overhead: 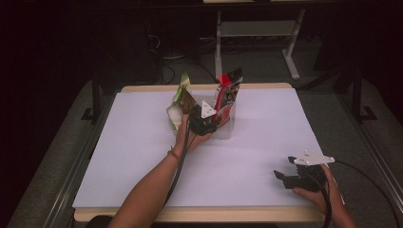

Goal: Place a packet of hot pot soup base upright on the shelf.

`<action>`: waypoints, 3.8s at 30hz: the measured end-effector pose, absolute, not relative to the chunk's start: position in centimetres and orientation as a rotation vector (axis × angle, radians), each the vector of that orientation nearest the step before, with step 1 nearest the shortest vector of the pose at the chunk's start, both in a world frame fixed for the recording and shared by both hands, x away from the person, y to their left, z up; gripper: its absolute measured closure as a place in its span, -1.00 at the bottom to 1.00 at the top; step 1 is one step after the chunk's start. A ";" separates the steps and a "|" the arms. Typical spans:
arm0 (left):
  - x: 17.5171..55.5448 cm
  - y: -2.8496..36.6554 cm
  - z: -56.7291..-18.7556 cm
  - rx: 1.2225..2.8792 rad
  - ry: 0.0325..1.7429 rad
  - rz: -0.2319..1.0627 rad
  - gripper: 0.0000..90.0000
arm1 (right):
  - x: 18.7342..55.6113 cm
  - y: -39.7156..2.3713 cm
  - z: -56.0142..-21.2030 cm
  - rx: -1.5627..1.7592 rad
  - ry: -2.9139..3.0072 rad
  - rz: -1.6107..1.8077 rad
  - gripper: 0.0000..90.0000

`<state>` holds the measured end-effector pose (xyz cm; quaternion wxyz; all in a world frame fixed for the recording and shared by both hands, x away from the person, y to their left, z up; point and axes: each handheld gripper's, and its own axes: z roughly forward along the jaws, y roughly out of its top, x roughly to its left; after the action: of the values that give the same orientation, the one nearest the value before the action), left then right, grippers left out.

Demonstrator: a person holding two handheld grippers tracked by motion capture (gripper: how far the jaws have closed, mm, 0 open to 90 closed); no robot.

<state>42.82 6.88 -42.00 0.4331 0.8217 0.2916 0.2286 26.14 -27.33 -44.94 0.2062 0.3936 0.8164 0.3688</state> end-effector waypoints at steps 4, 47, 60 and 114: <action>42.3 7.7 -41.2 2.042 0.679 0.524 0.09 | 26.1 -27.6 -45.0 1.105 2.268 1.030 -0.48; 39.3 9.6 -41.5 2.031 0.548 0.466 0.68 | 26.1 -27.6 -45.1 1.113 2.277 1.032 -0.47; 37.3 11.0 -39.6 2.024 0.483 0.506 0.50 | 25.8 -27.6 -44.7 1.095 2.250 1.031 -0.45; 28.6 28.8 -42.1 2.073 0.639 0.668 -0.29 | 25.7 -26.1 -43.9 0.922 2.253 1.037 -0.44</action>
<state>28.57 28.80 -42.14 0.4221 0.8280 0.2553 0.2667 25.72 -26.13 -43.88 0.2452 0.3377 0.8255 0.3799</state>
